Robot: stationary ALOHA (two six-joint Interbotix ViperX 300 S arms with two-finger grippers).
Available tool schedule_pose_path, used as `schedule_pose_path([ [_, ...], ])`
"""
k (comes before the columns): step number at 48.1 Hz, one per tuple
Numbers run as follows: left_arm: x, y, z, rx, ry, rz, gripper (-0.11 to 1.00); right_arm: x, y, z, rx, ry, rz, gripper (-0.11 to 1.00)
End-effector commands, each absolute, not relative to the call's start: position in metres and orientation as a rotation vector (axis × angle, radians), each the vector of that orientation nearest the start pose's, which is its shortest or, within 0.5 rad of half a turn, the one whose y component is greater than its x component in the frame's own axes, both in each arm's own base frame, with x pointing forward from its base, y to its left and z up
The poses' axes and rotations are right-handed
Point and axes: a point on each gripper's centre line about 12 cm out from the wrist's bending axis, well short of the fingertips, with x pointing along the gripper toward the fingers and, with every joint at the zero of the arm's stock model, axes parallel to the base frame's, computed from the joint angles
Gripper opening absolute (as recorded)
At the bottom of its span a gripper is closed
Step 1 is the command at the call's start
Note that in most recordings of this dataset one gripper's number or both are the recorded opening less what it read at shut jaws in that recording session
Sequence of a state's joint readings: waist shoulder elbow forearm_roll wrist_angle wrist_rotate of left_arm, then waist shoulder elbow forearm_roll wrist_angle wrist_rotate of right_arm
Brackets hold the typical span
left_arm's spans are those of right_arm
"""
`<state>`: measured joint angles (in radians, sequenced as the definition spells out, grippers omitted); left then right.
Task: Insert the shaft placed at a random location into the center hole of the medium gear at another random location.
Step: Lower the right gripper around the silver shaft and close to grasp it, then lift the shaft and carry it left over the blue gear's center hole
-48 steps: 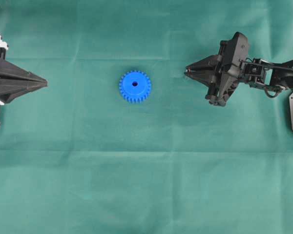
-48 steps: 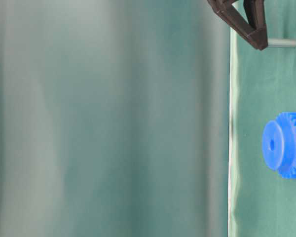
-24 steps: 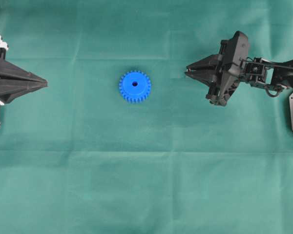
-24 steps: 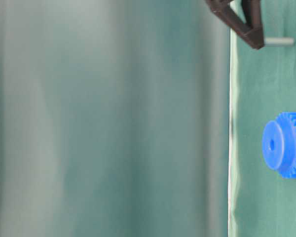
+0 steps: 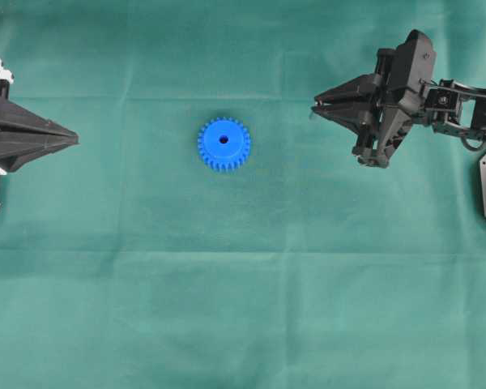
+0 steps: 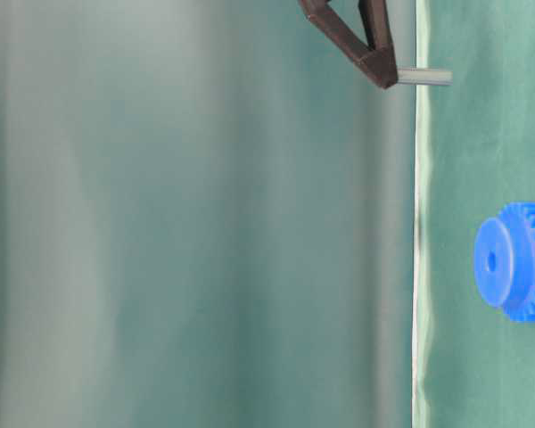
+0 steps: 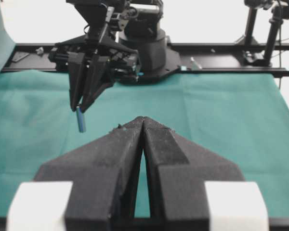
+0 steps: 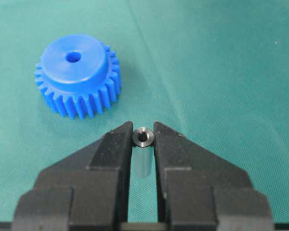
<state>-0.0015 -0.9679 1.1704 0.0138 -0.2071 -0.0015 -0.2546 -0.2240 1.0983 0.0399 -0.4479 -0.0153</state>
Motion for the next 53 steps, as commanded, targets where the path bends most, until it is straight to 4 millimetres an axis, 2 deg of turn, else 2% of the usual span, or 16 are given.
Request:
schedule_pose_path([
  [1,0.201,-0.001,0.295,0.012,-0.028,-0.006,0.00,0.287,-0.078,0.164,0.049,0.396,-0.272,0.14],
  [20,0.201,-0.001,0.295,0.012,-0.028,-0.006,0.00,0.296,-0.079,0.165,0.052,0.389,-0.267,0.13],
  [53,0.201,0.001,0.296,0.012,-0.029,0.003,0.00,0.385,-0.064,0.172,0.032,0.384,-0.173,0.13],
])
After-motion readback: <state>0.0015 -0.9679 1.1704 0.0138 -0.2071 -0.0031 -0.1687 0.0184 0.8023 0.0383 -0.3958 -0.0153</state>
